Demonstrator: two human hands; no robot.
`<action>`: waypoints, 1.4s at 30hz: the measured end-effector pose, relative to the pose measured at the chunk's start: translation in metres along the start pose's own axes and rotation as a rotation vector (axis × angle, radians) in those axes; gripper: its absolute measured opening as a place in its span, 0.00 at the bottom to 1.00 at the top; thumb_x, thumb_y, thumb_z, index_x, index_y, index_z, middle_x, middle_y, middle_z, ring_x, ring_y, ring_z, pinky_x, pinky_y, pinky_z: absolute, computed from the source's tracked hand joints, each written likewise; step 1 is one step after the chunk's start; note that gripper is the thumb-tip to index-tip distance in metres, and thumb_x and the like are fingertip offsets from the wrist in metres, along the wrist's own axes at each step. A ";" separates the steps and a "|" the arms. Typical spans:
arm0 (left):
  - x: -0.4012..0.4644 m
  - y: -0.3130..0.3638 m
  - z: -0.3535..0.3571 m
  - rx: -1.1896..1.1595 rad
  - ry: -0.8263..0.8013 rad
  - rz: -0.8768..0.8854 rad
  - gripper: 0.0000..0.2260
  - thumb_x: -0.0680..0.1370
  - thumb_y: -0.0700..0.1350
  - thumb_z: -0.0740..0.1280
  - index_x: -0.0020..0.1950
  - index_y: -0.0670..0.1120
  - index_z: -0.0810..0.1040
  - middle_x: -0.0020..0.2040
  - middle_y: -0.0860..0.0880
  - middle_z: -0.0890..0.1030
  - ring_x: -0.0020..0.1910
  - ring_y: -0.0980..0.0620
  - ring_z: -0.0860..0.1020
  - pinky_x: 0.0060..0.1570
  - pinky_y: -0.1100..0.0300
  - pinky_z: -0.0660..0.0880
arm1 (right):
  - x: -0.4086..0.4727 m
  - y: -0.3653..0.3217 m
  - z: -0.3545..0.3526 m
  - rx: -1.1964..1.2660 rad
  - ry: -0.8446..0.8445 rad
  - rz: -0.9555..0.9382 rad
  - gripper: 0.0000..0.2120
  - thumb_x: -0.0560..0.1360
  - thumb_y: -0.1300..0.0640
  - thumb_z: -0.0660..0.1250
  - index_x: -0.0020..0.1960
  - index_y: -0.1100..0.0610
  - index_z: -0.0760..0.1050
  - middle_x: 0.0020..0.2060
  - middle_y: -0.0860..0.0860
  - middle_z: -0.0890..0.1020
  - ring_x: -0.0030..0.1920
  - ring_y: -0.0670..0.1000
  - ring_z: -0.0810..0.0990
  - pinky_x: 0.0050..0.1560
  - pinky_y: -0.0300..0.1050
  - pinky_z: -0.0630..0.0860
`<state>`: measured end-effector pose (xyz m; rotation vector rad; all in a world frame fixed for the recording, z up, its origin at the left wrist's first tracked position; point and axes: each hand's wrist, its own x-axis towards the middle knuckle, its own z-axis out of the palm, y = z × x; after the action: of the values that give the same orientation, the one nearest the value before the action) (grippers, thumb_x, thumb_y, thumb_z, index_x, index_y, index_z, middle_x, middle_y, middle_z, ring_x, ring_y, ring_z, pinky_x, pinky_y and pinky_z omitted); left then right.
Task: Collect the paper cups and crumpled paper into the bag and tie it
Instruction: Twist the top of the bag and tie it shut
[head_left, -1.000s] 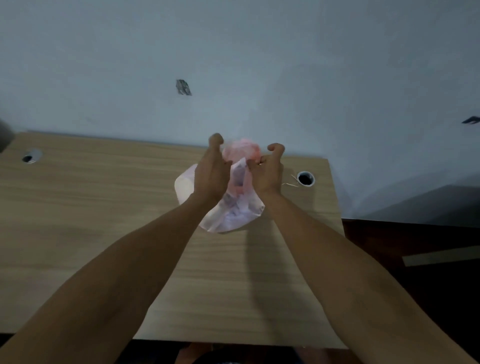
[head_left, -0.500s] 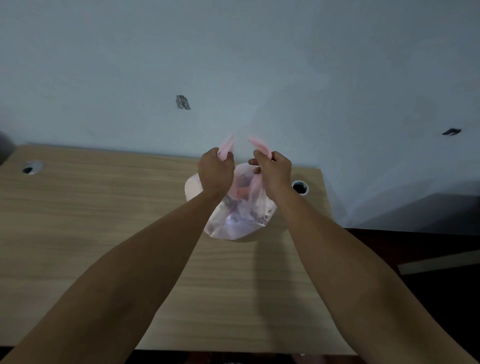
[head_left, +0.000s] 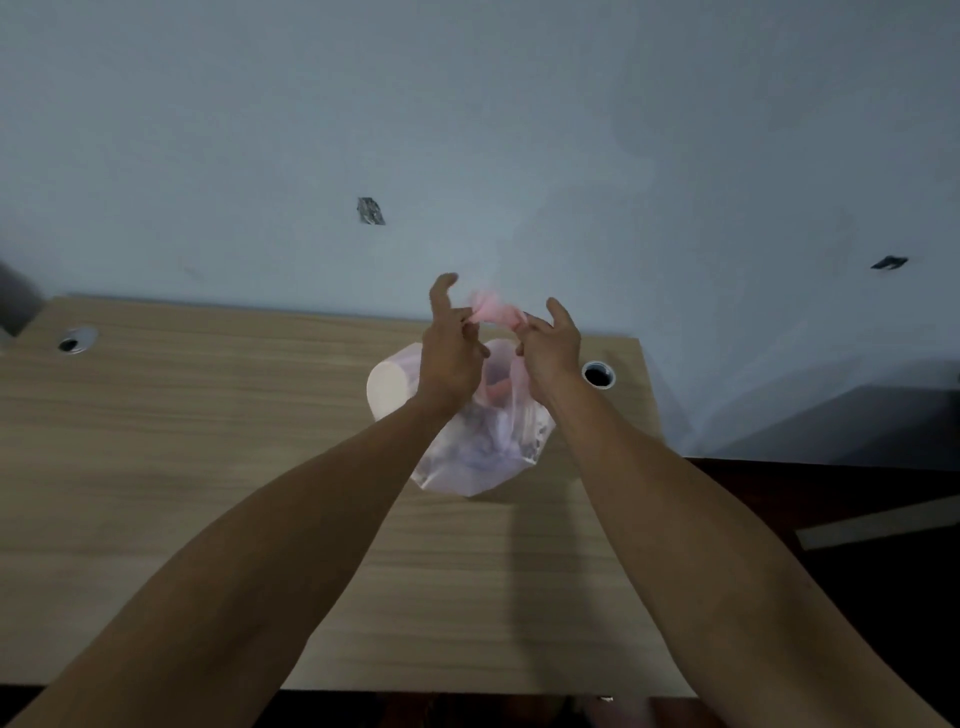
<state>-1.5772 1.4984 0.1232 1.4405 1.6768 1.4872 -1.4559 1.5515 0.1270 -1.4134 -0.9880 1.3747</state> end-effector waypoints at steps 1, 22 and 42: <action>-0.001 -0.002 0.001 -0.062 -0.014 -0.096 0.22 0.81 0.30 0.57 0.73 0.43 0.58 0.46 0.41 0.83 0.38 0.47 0.83 0.42 0.61 0.79 | -0.001 0.002 0.000 0.012 0.019 0.025 0.32 0.79 0.67 0.68 0.80 0.57 0.61 0.60 0.55 0.82 0.43 0.49 0.81 0.43 0.38 0.78; -0.005 0.017 -0.002 -0.614 -0.059 -0.633 0.15 0.83 0.49 0.53 0.42 0.46 0.72 0.32 0.49 0.71 0.28 0.54 0.63 0.28 0.63 0.61 | -0.021 0.010 -0.004 0.240 0.076 0.186 0.11 0.76 0.64 0.55 0.39 0.61 0.75 0.34 0.53 0.76 0.28 0.47 0.65 0.24 0.38 0.59; -0.011 0.013 -0.013 -0.467 0.009 -0.712 0.13 0.79 0.37 0.63 0.35 0.42 0.75 0.28 0.46 0.77 0.27 0.49 0.76 0.31 0.56 0.76 | -0.061 0.003 0.001 -0.086 -0.406 -0.114 0.15 0.73 0.63 0.70 0.58 0.63 0.72 0.46 0.60 0.84 0.42 0.54 0.84 0.46 0.50 0.81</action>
<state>-1.5796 1.4815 0.1363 0.5066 1.4789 1.3268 -1.4606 1.4922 0.1413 -1.1386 -1.3806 1.5827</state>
